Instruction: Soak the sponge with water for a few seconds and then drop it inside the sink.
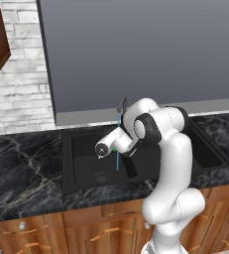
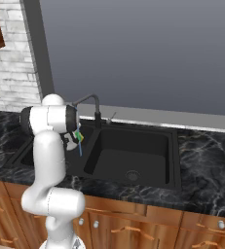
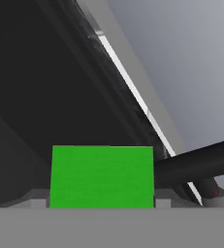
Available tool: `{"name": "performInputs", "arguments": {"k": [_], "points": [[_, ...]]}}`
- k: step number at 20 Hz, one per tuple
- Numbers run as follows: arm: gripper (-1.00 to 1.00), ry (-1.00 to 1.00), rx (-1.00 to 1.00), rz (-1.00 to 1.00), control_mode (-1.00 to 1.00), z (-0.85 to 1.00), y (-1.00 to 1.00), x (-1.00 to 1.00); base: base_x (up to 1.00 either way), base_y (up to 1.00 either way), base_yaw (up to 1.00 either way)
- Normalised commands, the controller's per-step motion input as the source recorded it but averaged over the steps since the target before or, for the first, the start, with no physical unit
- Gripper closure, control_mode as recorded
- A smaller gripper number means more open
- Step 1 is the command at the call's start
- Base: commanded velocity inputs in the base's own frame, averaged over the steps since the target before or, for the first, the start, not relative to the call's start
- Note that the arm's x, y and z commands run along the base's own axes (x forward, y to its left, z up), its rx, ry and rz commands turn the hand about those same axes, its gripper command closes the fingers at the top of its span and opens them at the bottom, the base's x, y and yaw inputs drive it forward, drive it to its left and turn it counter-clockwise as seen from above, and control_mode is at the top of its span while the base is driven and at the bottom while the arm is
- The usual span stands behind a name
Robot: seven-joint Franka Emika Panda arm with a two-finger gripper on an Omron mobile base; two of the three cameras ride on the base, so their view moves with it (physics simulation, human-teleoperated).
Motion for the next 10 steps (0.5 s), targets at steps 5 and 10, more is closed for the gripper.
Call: {"name": "performInputs", "arguments": {"k": [5,10], "points": [[1.00,0.01,0.00,0.00,-1.00,0.14,0.00,-0.18,0.00,0.00,0.00],[1.00,0.08,0.00,0.00,-1.00,0.10,0.00,-0.26,0.00,0.00,0.00]]}}
